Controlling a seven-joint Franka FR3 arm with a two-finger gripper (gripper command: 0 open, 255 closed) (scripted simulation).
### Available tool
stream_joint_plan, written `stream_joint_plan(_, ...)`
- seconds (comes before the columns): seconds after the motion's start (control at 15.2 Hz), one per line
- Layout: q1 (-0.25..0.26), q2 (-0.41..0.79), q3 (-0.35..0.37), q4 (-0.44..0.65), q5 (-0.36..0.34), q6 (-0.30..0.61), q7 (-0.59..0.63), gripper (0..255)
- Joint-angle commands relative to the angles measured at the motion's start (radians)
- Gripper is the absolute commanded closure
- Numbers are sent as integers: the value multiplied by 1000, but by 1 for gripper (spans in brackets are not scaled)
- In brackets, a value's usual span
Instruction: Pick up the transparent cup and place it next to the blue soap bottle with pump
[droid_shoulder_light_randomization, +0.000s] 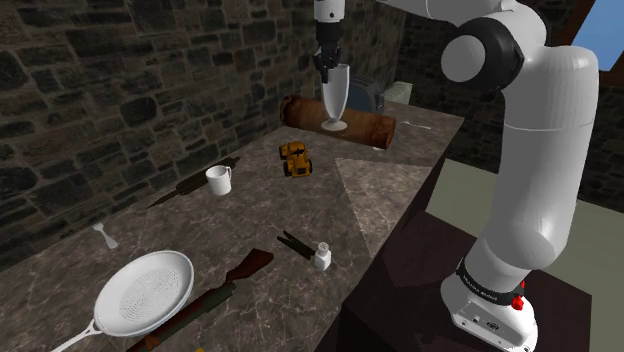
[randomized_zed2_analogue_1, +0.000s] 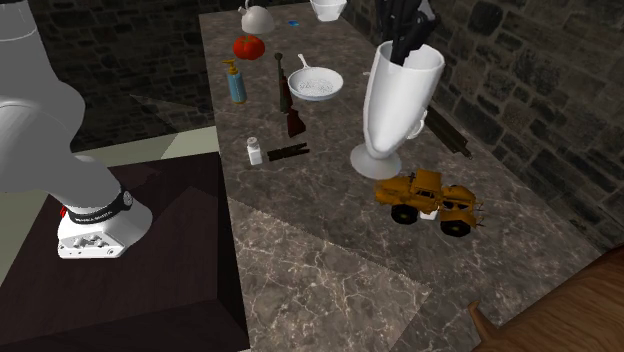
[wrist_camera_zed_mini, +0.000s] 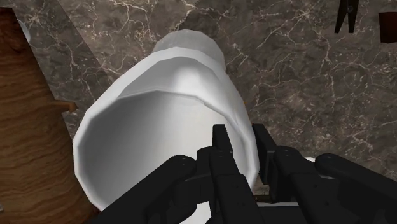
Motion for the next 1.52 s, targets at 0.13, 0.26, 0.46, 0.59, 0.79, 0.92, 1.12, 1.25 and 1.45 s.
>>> stream_joint_plan(0.13,63,-134,23,-186,-28,56,76,255)
stream_joint_plan(0.26,91,-188,40,-259,-39,74,119,255)
stream_joint_plan(0.46,129,-260,68,-350,-51,94,184,255)
stream_joint_plan(0.59,153,-302,89,-402,-57,104,229,255)
stream_joint_plan(0.79,187,-357,123,-468,-61,115,296,255)
stream_joint_plan(0.92,208,-389,147,-505,-62,120,342,255)
stream_joint_plan(1.12,240,-428,185,-549,-60,125,411,255)
stream_joint_plan(1.25,260,-449,211,-573,-57,127,457,255)
stream_joint_plan(1.45,291,-474,251,-599,-51,128,528,255)
